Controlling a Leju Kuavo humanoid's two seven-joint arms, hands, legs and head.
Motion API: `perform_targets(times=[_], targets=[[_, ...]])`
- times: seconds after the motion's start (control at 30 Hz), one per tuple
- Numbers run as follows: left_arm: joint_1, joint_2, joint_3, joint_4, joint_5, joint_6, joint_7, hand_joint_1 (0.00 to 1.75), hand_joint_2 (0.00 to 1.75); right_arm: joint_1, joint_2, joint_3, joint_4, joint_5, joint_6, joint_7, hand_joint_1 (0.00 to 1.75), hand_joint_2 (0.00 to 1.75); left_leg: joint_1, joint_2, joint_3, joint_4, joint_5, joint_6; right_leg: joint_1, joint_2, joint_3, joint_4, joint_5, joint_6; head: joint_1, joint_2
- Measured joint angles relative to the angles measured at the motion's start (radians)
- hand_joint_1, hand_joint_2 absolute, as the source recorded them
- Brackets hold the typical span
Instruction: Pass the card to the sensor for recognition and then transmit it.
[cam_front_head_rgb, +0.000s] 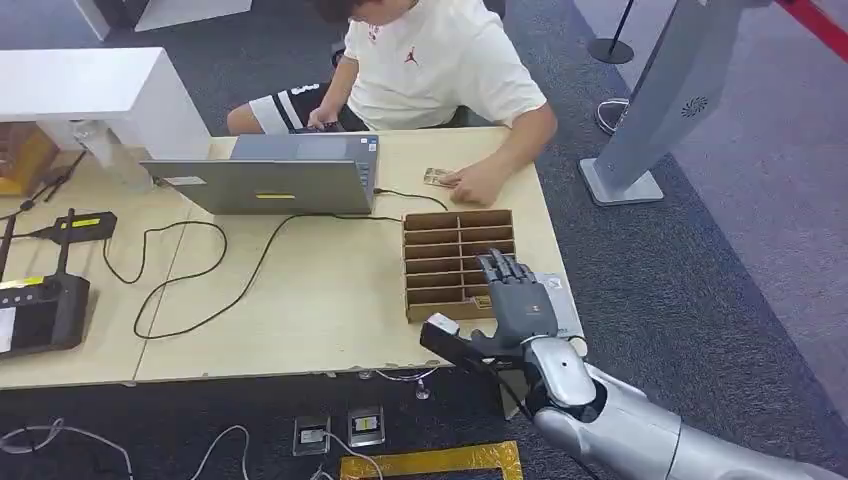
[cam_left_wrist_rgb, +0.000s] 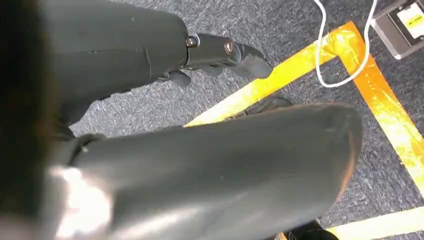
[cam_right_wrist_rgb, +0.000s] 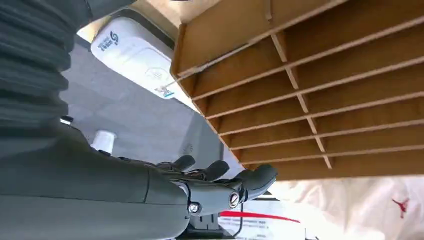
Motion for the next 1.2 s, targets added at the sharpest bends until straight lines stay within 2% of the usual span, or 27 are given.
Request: perform_targets(times=[0.47,1.2], targets=[[0.0,0.0,-0.005,0.014,0.023,0.0,-0.031,0.0,0.0,0.003,0.038,0.017,0.097,0.002,-0.031,-0.005,0.0,1.75,0.0,0.0,0.0,0.0,0.0,0.0,0.0,0.0,0.0,0.0,0.0,0.0,0.0,0.0],[0.0,0.0,-0.021,0.035,0.045,0.0,-0.032,0.0,0.0,0.023,0.037,0.014,0.134,0.004,-0.065,0.003,0.0,1.75,0.0,0.0,0.0,0.0,0.0,0.0,0.0,0.0,0.0,0.0,0.0,0.0,0.0,0.0]])
